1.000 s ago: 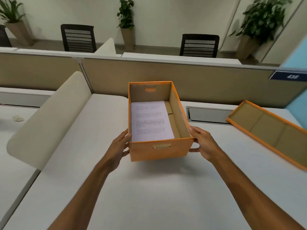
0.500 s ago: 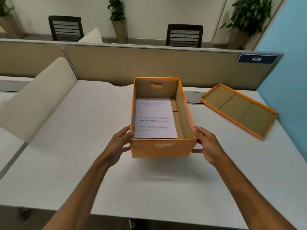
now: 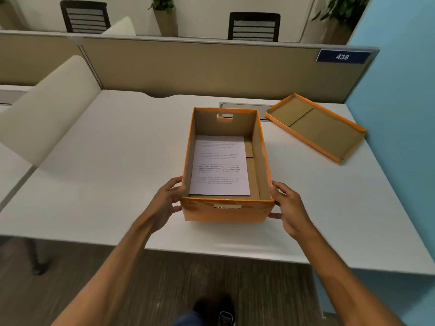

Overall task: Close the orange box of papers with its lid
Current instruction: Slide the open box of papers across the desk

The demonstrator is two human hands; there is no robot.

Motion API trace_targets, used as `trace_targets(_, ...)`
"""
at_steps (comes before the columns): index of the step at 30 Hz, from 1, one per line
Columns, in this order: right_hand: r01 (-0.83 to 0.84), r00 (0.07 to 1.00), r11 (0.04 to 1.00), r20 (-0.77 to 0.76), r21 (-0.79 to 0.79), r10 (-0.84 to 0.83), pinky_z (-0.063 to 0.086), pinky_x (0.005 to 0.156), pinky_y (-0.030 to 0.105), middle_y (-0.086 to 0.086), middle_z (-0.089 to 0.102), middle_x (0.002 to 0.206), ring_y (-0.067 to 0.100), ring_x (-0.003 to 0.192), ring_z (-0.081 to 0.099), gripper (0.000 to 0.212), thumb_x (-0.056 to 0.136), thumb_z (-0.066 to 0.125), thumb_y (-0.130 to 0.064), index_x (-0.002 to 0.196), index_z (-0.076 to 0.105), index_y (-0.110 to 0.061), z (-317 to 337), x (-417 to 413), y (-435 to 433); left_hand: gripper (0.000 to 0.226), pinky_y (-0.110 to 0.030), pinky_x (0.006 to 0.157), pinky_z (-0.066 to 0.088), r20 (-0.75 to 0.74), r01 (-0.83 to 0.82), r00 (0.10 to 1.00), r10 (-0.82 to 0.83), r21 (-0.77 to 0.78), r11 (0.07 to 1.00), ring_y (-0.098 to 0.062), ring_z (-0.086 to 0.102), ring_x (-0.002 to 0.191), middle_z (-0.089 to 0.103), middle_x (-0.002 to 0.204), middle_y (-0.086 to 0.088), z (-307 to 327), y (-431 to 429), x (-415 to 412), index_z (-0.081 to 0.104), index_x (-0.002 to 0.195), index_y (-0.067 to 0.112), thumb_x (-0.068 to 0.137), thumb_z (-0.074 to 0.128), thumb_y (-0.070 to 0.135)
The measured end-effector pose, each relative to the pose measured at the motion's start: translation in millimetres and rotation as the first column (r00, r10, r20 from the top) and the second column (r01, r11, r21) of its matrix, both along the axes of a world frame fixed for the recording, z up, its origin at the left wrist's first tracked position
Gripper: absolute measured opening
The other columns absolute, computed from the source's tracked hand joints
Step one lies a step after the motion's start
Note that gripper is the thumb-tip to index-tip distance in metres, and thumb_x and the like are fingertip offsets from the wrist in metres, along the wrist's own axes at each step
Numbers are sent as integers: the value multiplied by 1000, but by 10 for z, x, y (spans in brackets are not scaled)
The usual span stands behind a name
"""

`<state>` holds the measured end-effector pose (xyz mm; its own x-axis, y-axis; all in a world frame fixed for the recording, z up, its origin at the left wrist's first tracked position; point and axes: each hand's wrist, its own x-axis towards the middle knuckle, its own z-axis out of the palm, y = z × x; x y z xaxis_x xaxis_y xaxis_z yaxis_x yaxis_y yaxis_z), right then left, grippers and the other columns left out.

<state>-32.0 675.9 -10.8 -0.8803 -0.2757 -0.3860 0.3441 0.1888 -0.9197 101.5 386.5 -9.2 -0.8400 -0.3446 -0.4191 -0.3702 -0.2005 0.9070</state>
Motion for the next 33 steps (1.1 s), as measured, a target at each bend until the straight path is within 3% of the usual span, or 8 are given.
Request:
trace_targets(9,33,999,999,-1,33,-33,55,67,36,-8,63,122,22,116,56,29,99,49,-42,126,57,-36,-161,222,90,40,-59,104,43,32,1,999,-2,12,1000,-31,57,122,63,131,-5,-93,109,113,48,139,26,99,47,31)
trace_targets(13,30,1000,998,-11,54,-30,55,79,45,-4,59,129,26,122,53,33,99,48,-45,129,55,-35,-197,284,81,43,-61,105,41,40,15,999,-15,-3,1000,-29,57,122,61,133,-2,-84,126,174,46,140,26,97,48,35)
trace_targets(18,32,999,995,-46,98,-27,54,81,46,-5,56,132,26,124,51,37,98,47,-48,133,52,-36,-177,328,74,47,-62,105,40,39,38,999,-36,-33,999,-32,53,127,56,139,-3,-72,126,191,43,142,28,97,48,39)
trace_targets(24,57,993,982,-113,182,-36,53,91,51,-1,57,136,26,123,54,43,98,49,-47,137,53,-29,-134,330,65,52,-54,104,41,16,45,999,-43,-185,982,-30,46,134,43,152,-2,-34,146,177,37,144,30,95,52,39)
trace_targets(26,69,987,974,-155,215,-36,52,95,49,0,58,135,25,123,54,42,98,50,-44,136,54,-26,-105,330,69,56,-54,107,38,44,62,998,-50,-324,944,-30,40,139,36,156,-2,-29,140,157,33,147,31,95,52,42)
trace_targets(29,93,972,954,-234,285,-24,50,99,45,3,60,135,22,121,56,43,98,51,-41,136,55,-21,-38,332,83,66,-56,110,33,59,111,994,-94,-579,808,-32,31,144,28,160,-5,39,144,111,26,151,27,94,54,45)
trace_targets(33,118,938,919,-347,377,22,44,89,27,6,63,131,21,117,58,42,98,54,-37,134,57,-16,76,356,114,68,-55,117,14,36,182,969,-244,-772,609,-29,5,152,17,164,-6,211,157,-40,23,152,20,95,54,40)
